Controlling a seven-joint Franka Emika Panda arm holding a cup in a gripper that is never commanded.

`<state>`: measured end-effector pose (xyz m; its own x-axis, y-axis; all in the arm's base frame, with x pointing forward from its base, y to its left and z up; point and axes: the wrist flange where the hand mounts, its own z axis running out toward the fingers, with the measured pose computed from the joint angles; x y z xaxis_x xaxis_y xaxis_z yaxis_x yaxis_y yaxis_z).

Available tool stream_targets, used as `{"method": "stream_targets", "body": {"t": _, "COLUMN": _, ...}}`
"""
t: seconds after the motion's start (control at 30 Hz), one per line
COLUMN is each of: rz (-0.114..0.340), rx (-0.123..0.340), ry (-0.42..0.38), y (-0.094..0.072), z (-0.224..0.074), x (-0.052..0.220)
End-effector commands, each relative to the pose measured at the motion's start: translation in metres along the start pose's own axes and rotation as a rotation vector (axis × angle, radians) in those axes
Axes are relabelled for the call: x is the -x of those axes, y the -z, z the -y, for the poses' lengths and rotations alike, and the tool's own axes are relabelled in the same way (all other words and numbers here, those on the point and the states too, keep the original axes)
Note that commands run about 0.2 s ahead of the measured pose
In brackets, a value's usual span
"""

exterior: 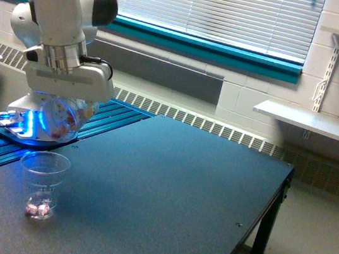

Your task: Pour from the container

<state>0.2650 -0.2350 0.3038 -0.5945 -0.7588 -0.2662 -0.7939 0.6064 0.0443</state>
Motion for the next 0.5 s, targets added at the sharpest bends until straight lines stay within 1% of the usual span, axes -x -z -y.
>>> {"method": "stream_targets", "body": {"t": 0.03, "rz": 0.010, "rx": -0.013, "ry": 0.025, "y": 0.005, "z": 0.010, "x": -0.003}}
{"method": "stream_targets", "body": {"t": 0.3, "rz": 0.003, "rx": -0.028, "ry": 0.034, "y": 0.015, "z": 0.026, "x": -0.005}}
{"method": "stream_targets", "body": {"t": 0.5, "rz": 0.021, "rx": -0.022, "ry": 0.030, "y": 0.013, "z": 0.030, "x": -0.006}}
